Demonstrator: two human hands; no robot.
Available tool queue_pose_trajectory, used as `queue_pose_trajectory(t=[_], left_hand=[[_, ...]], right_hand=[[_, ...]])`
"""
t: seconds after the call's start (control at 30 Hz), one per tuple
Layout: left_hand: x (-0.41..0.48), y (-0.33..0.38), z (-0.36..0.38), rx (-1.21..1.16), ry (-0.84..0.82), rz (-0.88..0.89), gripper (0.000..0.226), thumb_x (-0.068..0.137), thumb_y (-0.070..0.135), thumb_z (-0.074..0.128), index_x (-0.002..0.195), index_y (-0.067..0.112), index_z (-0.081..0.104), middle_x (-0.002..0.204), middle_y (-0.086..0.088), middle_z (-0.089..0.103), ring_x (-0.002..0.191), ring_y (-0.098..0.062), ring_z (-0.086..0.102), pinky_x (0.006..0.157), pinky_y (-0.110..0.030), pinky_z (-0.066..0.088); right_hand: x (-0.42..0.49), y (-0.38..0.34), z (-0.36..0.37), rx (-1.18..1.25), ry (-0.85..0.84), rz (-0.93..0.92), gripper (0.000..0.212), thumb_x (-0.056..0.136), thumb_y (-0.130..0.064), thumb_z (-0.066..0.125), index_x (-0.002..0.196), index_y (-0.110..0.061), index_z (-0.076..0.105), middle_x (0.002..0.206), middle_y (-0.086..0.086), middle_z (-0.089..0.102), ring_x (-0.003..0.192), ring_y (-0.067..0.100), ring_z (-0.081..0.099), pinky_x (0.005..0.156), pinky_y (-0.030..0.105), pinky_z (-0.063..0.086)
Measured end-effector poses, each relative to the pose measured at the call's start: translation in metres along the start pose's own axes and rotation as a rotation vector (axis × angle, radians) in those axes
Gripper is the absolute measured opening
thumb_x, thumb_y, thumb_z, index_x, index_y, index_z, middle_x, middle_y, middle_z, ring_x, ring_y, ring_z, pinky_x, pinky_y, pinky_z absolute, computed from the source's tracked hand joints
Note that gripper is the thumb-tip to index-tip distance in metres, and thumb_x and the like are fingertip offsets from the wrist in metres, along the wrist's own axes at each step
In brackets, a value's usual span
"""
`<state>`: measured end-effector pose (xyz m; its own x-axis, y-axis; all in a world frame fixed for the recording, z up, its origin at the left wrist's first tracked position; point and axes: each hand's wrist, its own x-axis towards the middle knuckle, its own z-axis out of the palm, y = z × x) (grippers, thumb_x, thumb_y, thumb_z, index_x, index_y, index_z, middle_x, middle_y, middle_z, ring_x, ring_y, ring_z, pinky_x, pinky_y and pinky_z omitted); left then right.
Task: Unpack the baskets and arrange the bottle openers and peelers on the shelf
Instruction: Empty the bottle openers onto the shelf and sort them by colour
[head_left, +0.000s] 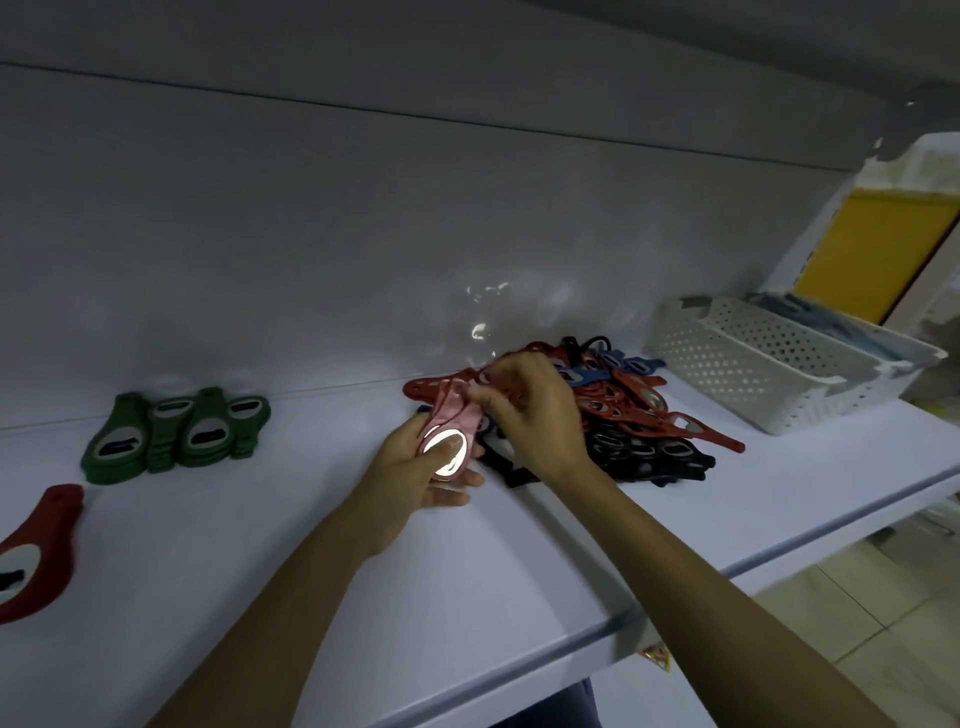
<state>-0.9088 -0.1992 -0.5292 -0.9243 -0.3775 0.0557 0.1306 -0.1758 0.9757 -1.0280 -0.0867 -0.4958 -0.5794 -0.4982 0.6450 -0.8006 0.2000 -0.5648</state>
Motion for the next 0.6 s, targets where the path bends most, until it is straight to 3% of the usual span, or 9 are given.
queue_pose_trajectory(t=[0.07, 0.13, 0.2, 0.27, 0.33, 0.4, 0.47, 0.53, 0.6], left_hand=[[0.001, -0.001, -0.002, -0.021, 0.051, 0.003, 0.022, 0.096, 0.007, 0.049, 0.111, 0.02, 0.057, 0.089, 0.0, 0.074, 0.072, -0.016, 0.071, 0.051, -0.022, 0.052], [0.001, -0.001, -0.001, -0.09, 0.044, -0.013, 0.024, 0.096, 0.004, 0.047, 0.111, 0.02, 0.057, 0.09, 0.0, 0.075, 0.073, -0.014, 0.07, 0.052, -0.02, 0.05], [0.001, -0.001, 0.003, -0.171, 0.023, -0.042, 0.026, 0.096, 0.002, 0.046, 0.109, 0.022, 0.057, 0.085, 0.002, 0.075, 0.073, -0.014, 0.071, 0.053, -0.02, 0.051], [0.003, -0.002, 0.008, -0.239, 0.018, -0.072, 0.023, 0.096, 0.006, 0.045, 0.108, 0.021, 0.058, 0.081, 0.002, 0.074, 0.072, -0.015, 0.071, 0.052, -0.021, 0.051], [0.003, -0.002, 0.013, -0.33, 0.038, -0.131, 0.019, 0.098, 0.016, 0.043, 0.106, 0.018, 0.06, 0.078, -0.002, 0.074, 0.067, -0.017, 0.07, 0.049, -0.022, 0.05], [0.002, 0.0, 0.014, -0.361, 0.073, -0.145, 0.021, 0.1, 0.019, 0.039, 0.105, 0.016, 0.06, 0.077, -0.005, 0.073, 0.063, -0.018, 0.07, 0.047, -0.021, 0.05], [0.002, 0.0, 0.015, -0.333, 0.11, -0.098, 0.021, 0.1, 0.017, 0.039, 0.108, 0.016, 0.058, 0.086, -0.007, 0.072, 0.069, -0.02, 0.071, 0.052, -0.022, 0.053], [0.001, 0.0, 0.016, -0.343, 0.156, -0.063, 0.02, 0.099, 0.012, 0.041, 0.11, 0.016, 0.058, 0.098, -0.012, 0.067, 0.079, -0.025, 0.07, 0.06, -0.027, 0.057], [0.0, 0.001, 0.016, -0.363, 0.19, -0.035, 0.02, 0.099, 0.01, 0.043, 0.11, 0.017, 0.059, 0.105, -0.012, 0.066, 0.088, -0.027, 0.068, 0.067, -0.032, 0.059]], right_hand=[[0.003, 0.026, -0.012, -0.371, -0.024, 0.181, 0.031, 0.095, -0.035, 0.053, 0.115, -0.012, 0.061, 0.115, 0.006, 0.059, 0.108, 0.023, 0.054, 0.09, 0.037, 0.046], [0.0, 0.046, -0.026, -0.699, -0.22, 0.354, 0.041, 0.096, -0.029, 0.048, 0.133, -0.012, 0.048, 0.137, 0.012, 0.049, 0.125, 0.03, 0.045, 0.104, 0.041, 0.036], [-0.005, 0.054, -0.032, -0.782, -0.301, 0.344, 0.033, 0.093, -0.02, 0.047, 0.125, -0.016, 0.055, 0.126, 0.011, 0.06, 0.114, 0.03, 0.054, 0.096, 0.038, 0.039], [-0.006, 0.049, -0.033, -0.791, -0.27, 0.242, 0.027, 0.088, -0.011, 0.047, 0.107, -0.02, 0.064, 0.101, 0.007, 0.07, 0.092, 0.029, 0.062, 0.081, 0.035, 0.045], [-0.008, 0.042, -0.032, -0.772, -0.179, 0.167, 0.032, 0.086, -0.004, 0.048, 0.107, -0.019, 0.066, 0.092, 0.008, 0.072, 0.083, 0.029, 0.064, 0.072, 0.034, 0.046], [-0.011, 0.033, -0.031, -0.611, 0.003, 0.138, 0.034, 0.089, -0.001, 0.048, 0.117, -0.013, 0.064, 0.092, 0.01, 0.072, 0.08, 0.03, 0.065, 0.068, 0.034, 0.048], [-0.012, 0.017, -0.026, -0.224, 0.158, 0.249, 0.025, 0.095, -0.005, 0.05, 0.114, -0.01, 0.065, 0.094, 0.005, 0.071, 0.082, 0.02, 0.066, 0.075, 0.036, 0.054], [-0.014, -0.003, -0.016, 0.305, 0.179, 0.455, 0.017, 0.095, -0.005, 0.052, 0.102, -0.015, 0.065, 0.093, -0.001, 0.07, 0.08, 0.012, 0.068, 0.076, 0.032, 0.058], [-0.02, -0.018, -0.004, 0.644, 0.127, 0.622, 0.015, 0.092, -0.002, 0.058, 0.093, -0.016, 0.064, 0.086, 0.006, 0.071, 0.075, 0.017, 0.071, 0.067, 0.029, 0.059]])
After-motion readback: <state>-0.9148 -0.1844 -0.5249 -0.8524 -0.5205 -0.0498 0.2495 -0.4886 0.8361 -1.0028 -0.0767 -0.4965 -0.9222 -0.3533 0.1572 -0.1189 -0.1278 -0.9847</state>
